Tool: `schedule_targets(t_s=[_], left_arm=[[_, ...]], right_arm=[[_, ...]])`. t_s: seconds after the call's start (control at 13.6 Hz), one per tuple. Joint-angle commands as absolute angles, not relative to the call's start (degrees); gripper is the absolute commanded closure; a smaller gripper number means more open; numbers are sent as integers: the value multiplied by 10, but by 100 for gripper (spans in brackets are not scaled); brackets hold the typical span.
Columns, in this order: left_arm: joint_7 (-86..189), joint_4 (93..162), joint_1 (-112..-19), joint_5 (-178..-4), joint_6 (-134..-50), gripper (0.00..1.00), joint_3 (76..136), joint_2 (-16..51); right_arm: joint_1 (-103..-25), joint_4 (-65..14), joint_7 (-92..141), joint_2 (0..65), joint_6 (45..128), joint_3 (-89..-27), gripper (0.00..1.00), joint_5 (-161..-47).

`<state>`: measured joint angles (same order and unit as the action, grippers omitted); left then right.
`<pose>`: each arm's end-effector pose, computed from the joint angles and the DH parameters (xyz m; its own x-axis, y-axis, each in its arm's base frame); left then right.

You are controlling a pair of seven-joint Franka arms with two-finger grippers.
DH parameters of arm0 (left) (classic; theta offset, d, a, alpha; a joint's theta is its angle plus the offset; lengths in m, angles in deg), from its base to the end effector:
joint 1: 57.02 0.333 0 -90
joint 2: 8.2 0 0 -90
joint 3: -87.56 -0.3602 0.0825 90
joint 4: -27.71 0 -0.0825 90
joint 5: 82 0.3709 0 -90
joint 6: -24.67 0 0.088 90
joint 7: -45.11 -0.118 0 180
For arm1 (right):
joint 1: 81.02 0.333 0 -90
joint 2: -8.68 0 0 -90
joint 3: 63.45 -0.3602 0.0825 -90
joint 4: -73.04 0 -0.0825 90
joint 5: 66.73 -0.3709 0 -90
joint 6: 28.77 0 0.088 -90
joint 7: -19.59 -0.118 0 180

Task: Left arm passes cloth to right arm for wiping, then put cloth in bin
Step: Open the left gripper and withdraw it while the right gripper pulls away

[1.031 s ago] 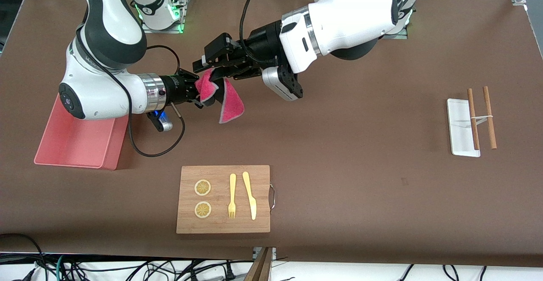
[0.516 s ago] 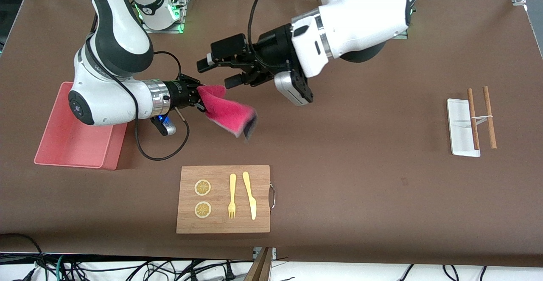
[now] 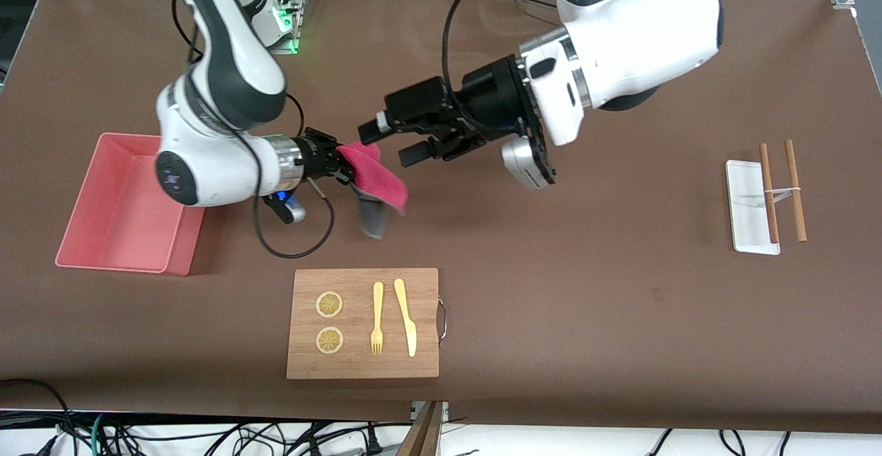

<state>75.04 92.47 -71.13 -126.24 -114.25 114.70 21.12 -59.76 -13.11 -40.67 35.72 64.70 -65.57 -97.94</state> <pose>0.6360 -0.4112 0.6738 0.9545 0.2880 -0.0775 0.1770 -0.3376 0.9245 0.5846 0.3117 0.4214 0.5592 -0.5747 -0.5975 -0.6854 -0.7259 0.0568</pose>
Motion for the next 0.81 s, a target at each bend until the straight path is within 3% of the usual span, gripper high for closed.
schedule_targets(t_s=[0.0, 0.22, 0.74], left_arm=[[716, 1000, -656, -1268, -1121, 0, 1151, 157], [697, 1002, -613, -1256, -1036, 0, 1145, 130], [692, 1039, -426, -1146, -640, 0, 1147, 19]], right_arm=[[-555, -124, -404, 386, 677, -656, 100, -943], [-539, -124, -405, 408, 701, -656, 100, -942], [-518, -131, -386, 463, 733, -652, 100, -875]])
